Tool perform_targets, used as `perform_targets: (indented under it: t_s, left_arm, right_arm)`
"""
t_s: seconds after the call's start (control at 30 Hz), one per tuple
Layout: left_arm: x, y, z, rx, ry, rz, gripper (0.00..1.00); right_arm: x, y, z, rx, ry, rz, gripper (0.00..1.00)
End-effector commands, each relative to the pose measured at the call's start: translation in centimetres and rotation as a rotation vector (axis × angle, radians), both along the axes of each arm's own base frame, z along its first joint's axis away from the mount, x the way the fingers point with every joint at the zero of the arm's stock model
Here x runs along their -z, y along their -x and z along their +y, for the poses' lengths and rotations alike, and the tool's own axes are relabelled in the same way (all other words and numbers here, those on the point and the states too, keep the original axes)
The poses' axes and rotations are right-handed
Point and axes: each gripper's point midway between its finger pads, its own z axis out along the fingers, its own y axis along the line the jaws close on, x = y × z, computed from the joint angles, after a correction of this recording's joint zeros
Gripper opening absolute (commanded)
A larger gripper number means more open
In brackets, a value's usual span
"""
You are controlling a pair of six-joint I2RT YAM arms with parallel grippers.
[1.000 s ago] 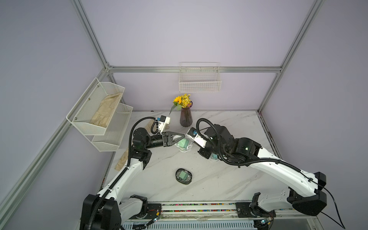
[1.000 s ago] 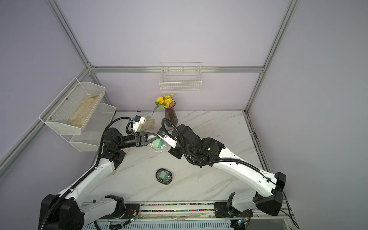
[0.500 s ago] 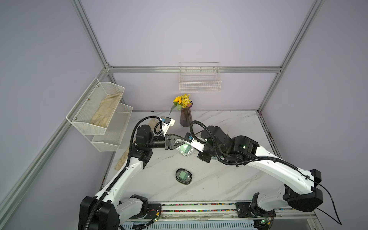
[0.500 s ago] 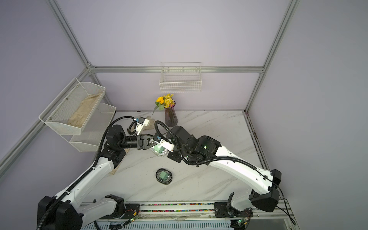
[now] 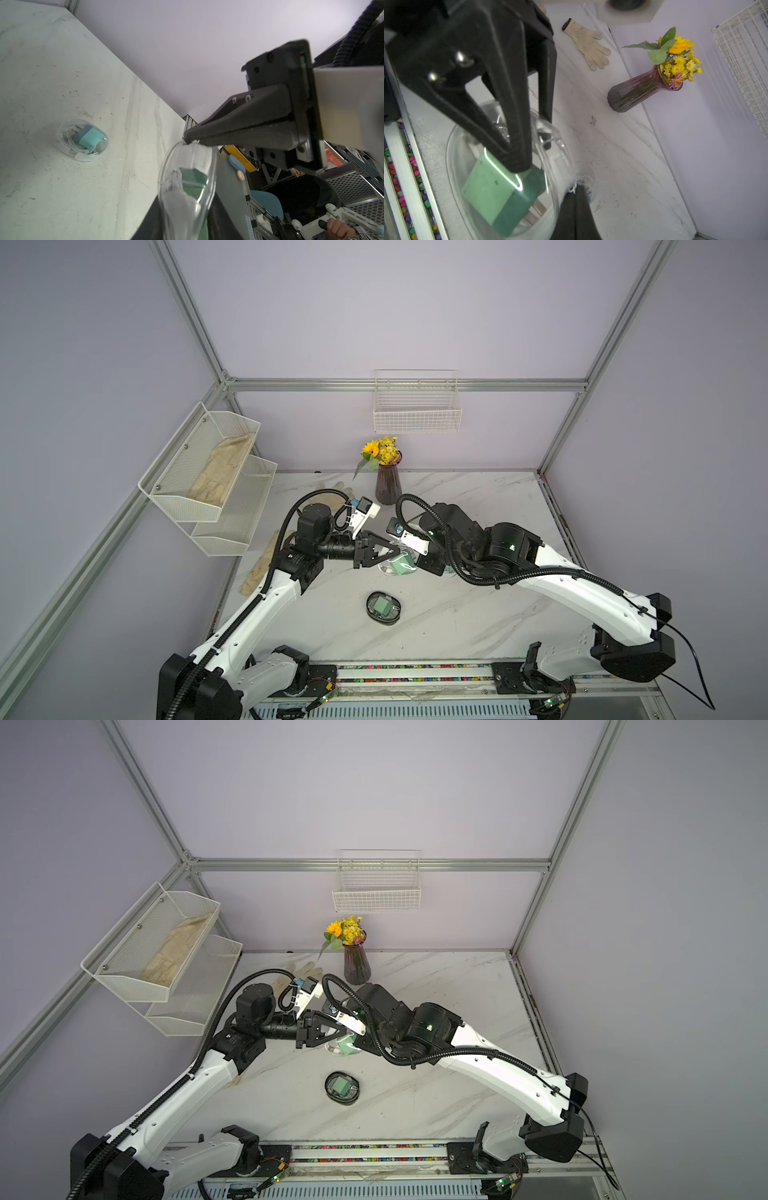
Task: Pack away charging kits
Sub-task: Zip the zipper on the storage bag, then place the storage bag at the center of the board.
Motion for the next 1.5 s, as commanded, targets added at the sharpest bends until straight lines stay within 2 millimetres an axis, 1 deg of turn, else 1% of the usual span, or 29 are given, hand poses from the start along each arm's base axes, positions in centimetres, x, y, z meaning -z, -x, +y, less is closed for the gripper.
perform_targets:
  t_s: [0.0, 0.07, 0.1, 0.13, 0.23, 0.3, 0.33, 0.37, 0.4, 0.43, 0.5, 0.57, 0.63, 0.67, 0.7, 0.77, 0.8, 0.83, 0.9, 0.93, 1.0, 1.1, 1.13, 1.17, 1.2, 1.3, 1.37, 1.43, 1.47]
  left_arm:
    - [-1.6, 3.6, -1.0, 0.172, 0.022, -0.028, 0.0]
    - [-0.9, 3.2, -1.0, 0.151, -0.005, -0.026, 0.0]
    - [-0.6, 2.8, -1.1, 0.135, -0.016, -0.026, 0.0]
    - [-0.6, 2.5, -1.1, 0.122, -0.019, -0.027, 0.0]
    - [-0.9, 1.5, -1.3, 0.099, -0.004, -0.029, 0.0]
    - [-1.2, 0.9, -1.5, 0.085, 0.016, -0.036, 0.0]
    - [-1.2, 0.5, -1.5, 0.074, 0.019, -0.03, 0.0]
    - [-0.9, -0.1, -1.3, 0.054, 0.015, -0.017, 0.0]
    - [-0.6, -0.7, -1.0, 0.034, 0.01, 0.007, 0.0]
    - [-0.1, -1.1, -0.6, 0.018, 0.008, 0.032, 0.0]
    - [1.1, -2.9, 0.2, -0.079, 0.01, 0.09, 0.0]
    - [1.8, -4.7, 0.7, -0.184, 0.057, 0.118, 0.0]
    - [4.2, -7.7, 1.8, -0.386, 0.03, 0.171, 0.0]
    - [5.8, -9.1, 2.4, -0.479, 0.002, 0.217, 0.0]
    - [7.4, -10.4, 3.2, -0.574, -0.015, 0.26, 0.01]
    - [9.2, -12.2, 4.1, -0.682, 0.013, 0.297, 0.02]
    - [10.5, -13.2, 4.7, -0.755, 0.021, 0.332, 0.01]
    - [11.2, -14.1, 5.2, -0.806, 0.039, 0.338, 0.0]
    - [13.5, -15.5, 6.2, -0.906, 0.032, 0.397, 0.0]
    - [14.0, -16.1, 6.5, -0.94, 0.042, 0.4, 0.0]
    - [16.4, -16.9, 6.9, -0.992, 0.017, 0.442, 0.04]
    - [18.4, -17.4, 8.0, -1.078, -0.045, 0.435, 0.04]
    - [19.2, -17.4, 8.5, -1.106, -0.078, 0.439, 0.03]
    - [19.8, -17.4, 8.7, -1.119, -0.101, 0.441, 0.02]
    - [20.6, -17.4, 9.0, -1.128, -0.135, 0.45, 0.06]
    - [22.7, -16.6, 9.6, -1.146, -0.232, 0.489, 0.52]
    - [23.7, -15.9, 10.3, -1.168, -0.291, 0.511, 0.72]
    - [24.3, -15.1, 11.2, -1.184, -0.346, 0.518, 0.96]
    - [24.4, -14.7, 11.6, -1.187, -0.371, 0.525, 1.0]
  right_arm:
    - [-6.5, -2.2, 1.9, 0.033, -0.223, -0.17, 0.0]
    - [-7.6, -1.4, 2.1, -0.017, -0.273, -0.179, 0.0]
    - [-7.8, -0.9, 2.3, -0.043, -0.294, -0.171, 0.0]
    - [-7.5, -0.7, 2.5, -0.045, -0.302, -0.146, 0.0]
    - [-5.2, -0.8, 2.6, -0.033, -0.274, -0.081, 0.0]
    - [-3.3, -0.8, 2.9, -0.046, -0.26, -0.032, 0.0]
    - [-2.1, -1.3, 2.7, -0.014, -0.241, -0.014, 0.06]
    - [-1.4, -2.1, 2.3, 0.027, -0.218, -0.019, 0.27]
    - [-0.7, -3.2, 1.5, 0.082, -0.186, -0.037, 0.43]
    - [-0.6, -4.3, 0.4, 0.136, -0.164, -0.062, 0.51]
    - [-1.1, -6.0, -1.4, 0.21, -0.148, -0.118, 0.6]
    - [-2.1, -7.4, -2.9, 0.286, -0.189, -0.119, 0.62]
    - [-2.1, -8.4, -3.6, 0.331, -0.235, -0.093, 0.63]
    - [-1.6, -8.8, -3.8, 0.347, -0.243, -0.082, 0.76]
    - [-0.6, -9.3, -3.9, 0.358, -0.244, -0.065, 0.96]
    - [1.6, -9.8, -3.7, 0.381, -0.238, -0.033, 0.97]
    - [2.4, -10.0, -3.5, 0.387, -0.249, -0.013, 0.97]
    - [3.0, -10.2, -3.4, 0.394, -0.275, 0.004, 0.97]
    - [3.1, -10.7, -3.3, 0.413, -0.361, 0.036, 0.97]
    - [3.0, -11.1, -3.6, 0.436, -0.409, 0.048, 0.97]
    - [2.8, -11.9, -4.0, 0.469, -0.497, 0.055, 0.97]
    - [2.9, -13.3, -6.1, 0.538, -0.602, 0.014, 0.97]
    - [3.2, -13.6, -6.6, 0.526, -0.631, -0.001, 0.97]
    - [2.5, -13.7, -7.4, 0.522, -0.668, -0.039, 0.97]
    - [2.1, -14.0, -8.6, 0.538, -0.703, -0.078, 0.97]
    - [1.5, -15.1, -12.3, 0.591, -0.812, -0.122, 0.97]
    - [1.8, -15.9, -14.0, 0.611, -0.833, -0.127, 0.97]
    - [2.3, -16.7, -15.3, 0.635, -0.834, -0.124, 0.97]
    - [2.4, -17.0, -15.9, 0.649, -0.835, -0.138, 0.97]
